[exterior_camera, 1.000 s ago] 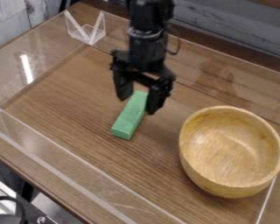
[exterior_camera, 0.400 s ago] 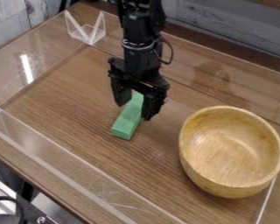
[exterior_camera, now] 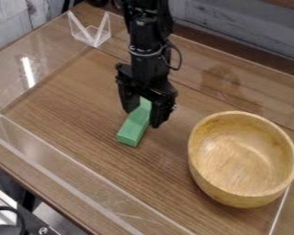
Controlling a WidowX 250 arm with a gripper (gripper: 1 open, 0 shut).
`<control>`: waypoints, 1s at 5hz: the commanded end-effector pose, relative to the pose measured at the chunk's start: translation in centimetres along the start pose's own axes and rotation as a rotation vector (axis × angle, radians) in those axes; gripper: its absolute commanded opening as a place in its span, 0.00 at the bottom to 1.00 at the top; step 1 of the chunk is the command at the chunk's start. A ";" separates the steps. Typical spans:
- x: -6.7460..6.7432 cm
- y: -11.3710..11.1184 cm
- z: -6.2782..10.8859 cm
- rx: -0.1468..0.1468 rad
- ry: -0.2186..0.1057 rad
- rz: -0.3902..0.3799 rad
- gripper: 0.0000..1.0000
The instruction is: Put the green block in the brown bowl
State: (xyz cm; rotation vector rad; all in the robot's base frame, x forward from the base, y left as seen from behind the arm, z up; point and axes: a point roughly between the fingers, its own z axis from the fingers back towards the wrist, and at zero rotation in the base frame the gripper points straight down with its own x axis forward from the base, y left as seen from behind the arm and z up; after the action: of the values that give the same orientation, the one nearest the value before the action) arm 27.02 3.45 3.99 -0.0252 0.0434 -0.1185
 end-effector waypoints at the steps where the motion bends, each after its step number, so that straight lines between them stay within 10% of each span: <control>1: 0.6 0.6 0.5 0.006 -0.040 0.010 1.00; 5: 1.3 1.0 -0.8 0.003 -0.052 0.011 1.00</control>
State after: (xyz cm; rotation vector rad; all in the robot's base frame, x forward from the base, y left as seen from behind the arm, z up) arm 27.99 3.81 3.03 -0.0262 0.0084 -0.1110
